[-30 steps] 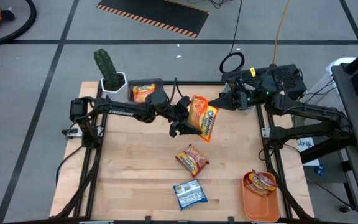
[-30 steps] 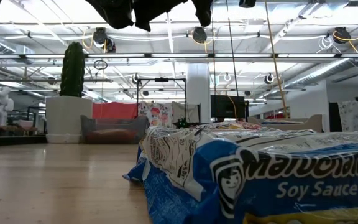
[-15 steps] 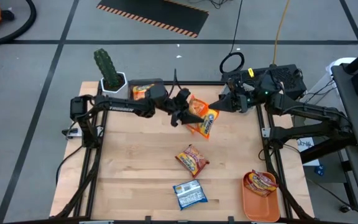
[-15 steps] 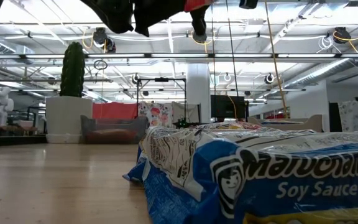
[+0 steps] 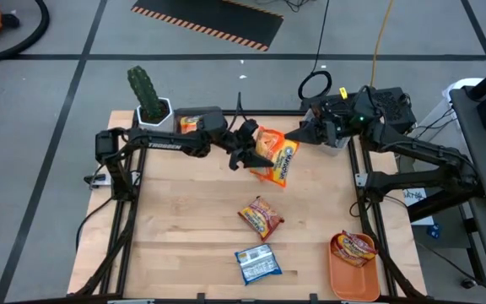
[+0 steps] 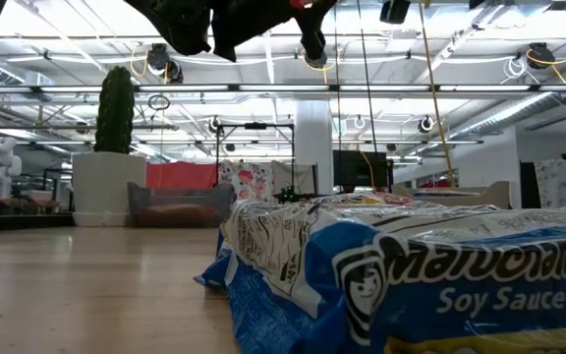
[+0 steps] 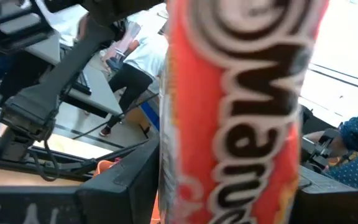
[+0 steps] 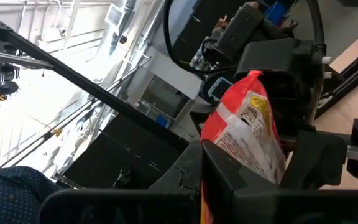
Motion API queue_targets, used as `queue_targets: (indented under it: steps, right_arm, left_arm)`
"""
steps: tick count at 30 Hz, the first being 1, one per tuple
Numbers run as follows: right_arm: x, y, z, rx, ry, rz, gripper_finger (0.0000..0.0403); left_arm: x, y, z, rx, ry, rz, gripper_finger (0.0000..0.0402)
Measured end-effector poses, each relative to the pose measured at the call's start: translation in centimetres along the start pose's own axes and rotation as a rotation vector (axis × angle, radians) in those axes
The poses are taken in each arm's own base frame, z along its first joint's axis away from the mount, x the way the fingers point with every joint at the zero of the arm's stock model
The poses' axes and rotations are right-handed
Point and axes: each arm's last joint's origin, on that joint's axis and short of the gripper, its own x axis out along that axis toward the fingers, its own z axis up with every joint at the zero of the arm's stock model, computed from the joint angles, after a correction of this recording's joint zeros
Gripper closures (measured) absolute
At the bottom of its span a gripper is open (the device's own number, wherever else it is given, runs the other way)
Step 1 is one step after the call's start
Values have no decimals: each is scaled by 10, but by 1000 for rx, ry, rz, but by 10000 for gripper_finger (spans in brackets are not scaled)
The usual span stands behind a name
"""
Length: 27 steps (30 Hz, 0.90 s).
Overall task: Sort Maruchan noodles
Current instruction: Put the bottom orange noodle pack into the black bin
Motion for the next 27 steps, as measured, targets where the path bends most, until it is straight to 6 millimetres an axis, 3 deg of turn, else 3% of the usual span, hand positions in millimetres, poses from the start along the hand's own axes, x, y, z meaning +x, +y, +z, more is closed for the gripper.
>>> queue_targets:
  steps: [18,27]
  right_arm:
    - [-4,-2,3,13,40,19,403]
    - [-11,-7,11,-8,19,-4,403]
  left_arm:
    - [-11,12,4,-42,8,58,196]
    - [-11,14,2,-54,23,77,272]
